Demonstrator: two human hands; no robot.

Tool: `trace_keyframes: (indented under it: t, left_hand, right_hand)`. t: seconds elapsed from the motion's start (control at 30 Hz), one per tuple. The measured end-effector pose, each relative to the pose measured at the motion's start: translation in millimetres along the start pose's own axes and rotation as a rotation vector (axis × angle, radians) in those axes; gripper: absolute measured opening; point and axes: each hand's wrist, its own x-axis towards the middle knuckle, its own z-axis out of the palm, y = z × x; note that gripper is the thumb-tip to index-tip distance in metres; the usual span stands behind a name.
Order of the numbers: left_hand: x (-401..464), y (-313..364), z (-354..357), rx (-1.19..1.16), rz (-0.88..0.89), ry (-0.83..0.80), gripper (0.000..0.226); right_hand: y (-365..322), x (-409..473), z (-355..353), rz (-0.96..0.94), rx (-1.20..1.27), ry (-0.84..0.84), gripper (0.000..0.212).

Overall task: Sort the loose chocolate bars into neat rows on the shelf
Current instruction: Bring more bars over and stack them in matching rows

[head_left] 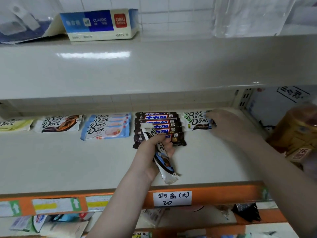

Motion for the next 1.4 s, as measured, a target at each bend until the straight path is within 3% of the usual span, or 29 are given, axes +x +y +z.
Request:
trace_keyframes:
  t: [0.2,0.63,1.13,1.4]
  left_hand:
    - [3.9,-0.8,1.0,0.030,0.004,-0.009,0.015]
    - [6.0,1.1,-4.8,0.022,0.013,0.022,0.016]
    - [9.2,-4.5,0.7,0.026,0.006,-0.006,0.015]
    - [11.9,1.5,8.5,-0.098,0.072,-0.056,0.032]
  right_hand:
    - [-13.8,-0.4,21.8,-0.119,0.046,-0.019,0.038]
    - [-3.7,-1.5,22.8,-0.042,0.120,0.010,0.040]
    - [-4.7,-3.7,24.7,-0.120,0.133,0.041,0.038]
    - [-21.2,-23.0,9.1,-0.079,0.249,0.097,0.035]
